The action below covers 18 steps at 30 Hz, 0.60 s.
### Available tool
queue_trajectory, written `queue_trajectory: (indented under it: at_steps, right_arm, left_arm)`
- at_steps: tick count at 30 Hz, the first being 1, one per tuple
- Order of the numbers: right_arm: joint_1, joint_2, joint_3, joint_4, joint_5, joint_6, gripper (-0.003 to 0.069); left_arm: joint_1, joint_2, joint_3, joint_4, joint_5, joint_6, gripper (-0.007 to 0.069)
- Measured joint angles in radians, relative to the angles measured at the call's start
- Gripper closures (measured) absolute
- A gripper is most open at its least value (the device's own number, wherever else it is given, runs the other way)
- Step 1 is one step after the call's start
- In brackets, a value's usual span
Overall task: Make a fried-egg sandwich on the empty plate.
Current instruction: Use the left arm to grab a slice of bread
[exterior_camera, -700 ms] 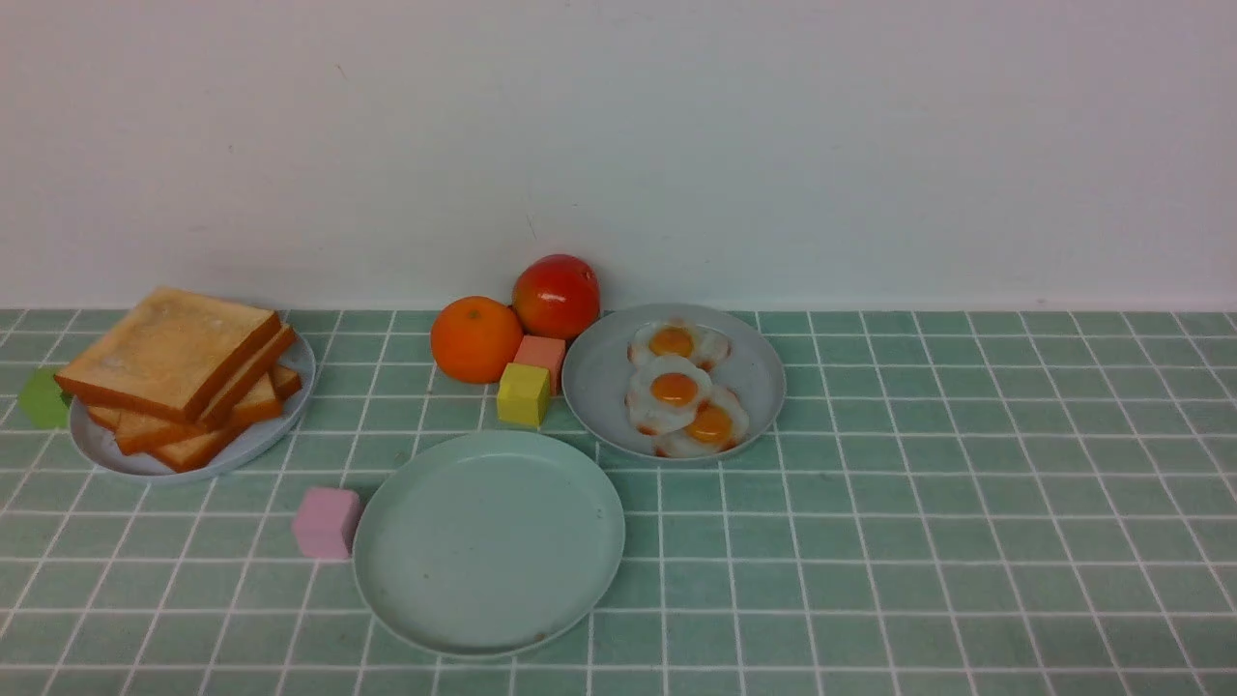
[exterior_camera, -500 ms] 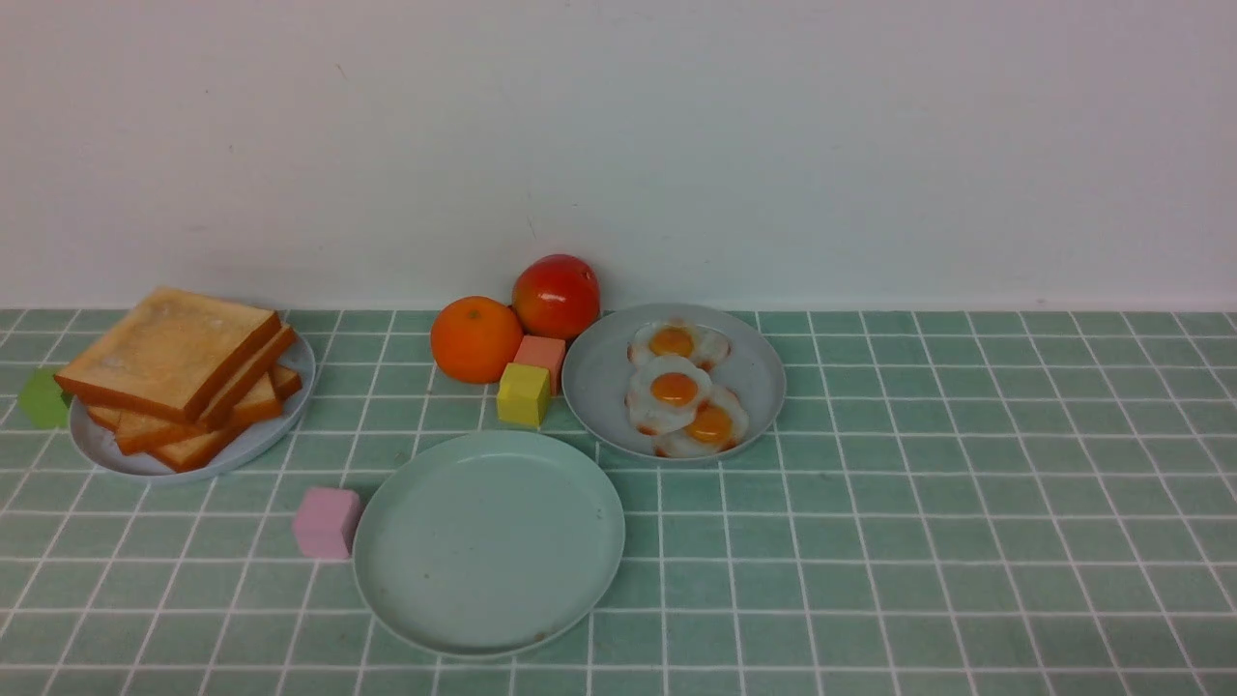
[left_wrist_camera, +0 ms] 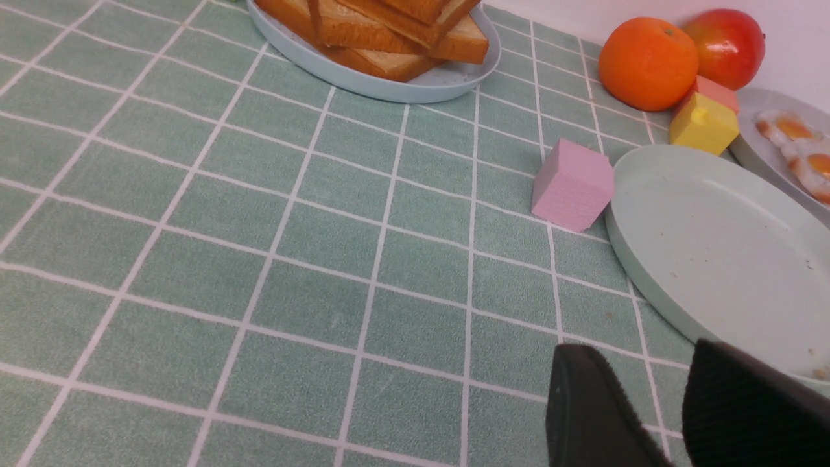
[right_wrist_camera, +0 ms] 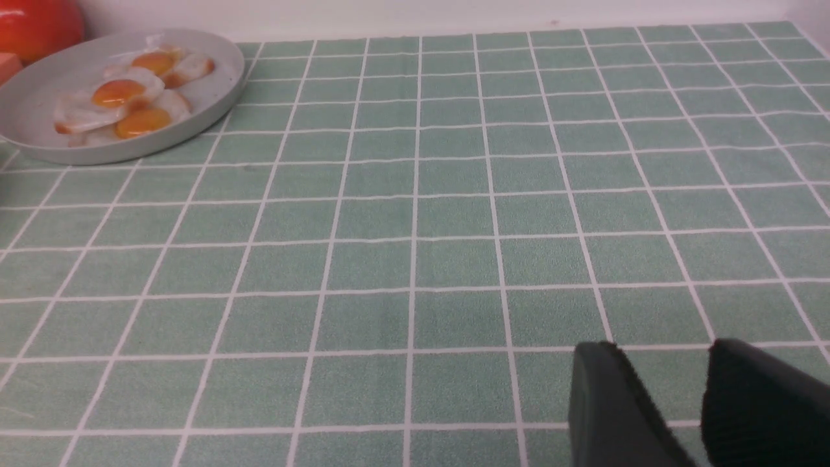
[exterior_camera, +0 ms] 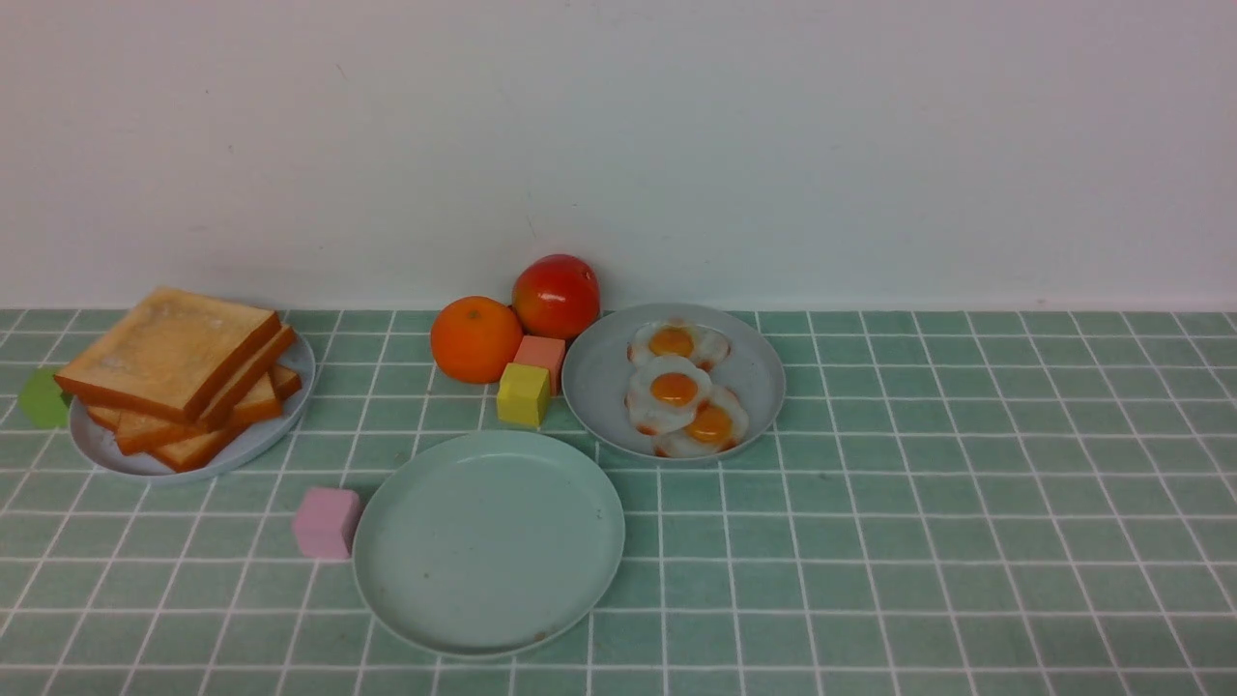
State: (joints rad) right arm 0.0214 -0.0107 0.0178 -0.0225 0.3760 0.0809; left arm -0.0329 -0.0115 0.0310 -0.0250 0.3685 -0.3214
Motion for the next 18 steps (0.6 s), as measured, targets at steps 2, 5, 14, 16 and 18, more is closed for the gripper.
queue_trajectory:
  at_steps: [2,5,14,16,18]
  right_arm:
    - [0.0,0.0,0.0,0.0,0.0,0.0,0.0419]
    - [0.0,0.0,0.0,0.0,0.0,0.0,0.0419]
    - [0.0,0.0,0.0,0.0,0.0,0.0,0.0419]
    - [0.0,0.0,0.0,0.0,0.0,0.0,0.0419]
    - [0.0,0.0,0.0,0.0,0.0,0.0,0.0419]
  left_arm:
    - [0.0,0.0,0.0,-0.009,-0.007,-0.004,0.0386]
    - [0.0,0.0,0.0,-0.138,-0.075,-0.08,0.0386]
    - [0.0,0.0,0.0,-0.401,-0.313,-0.186,0.0386]
    - [0.0,0.0,-0.017,-0.411,-0.316,-0.178,0.04]
    - [0.0,0.003,-0.066,-0.406,-0.287,-0.154,0.0433]
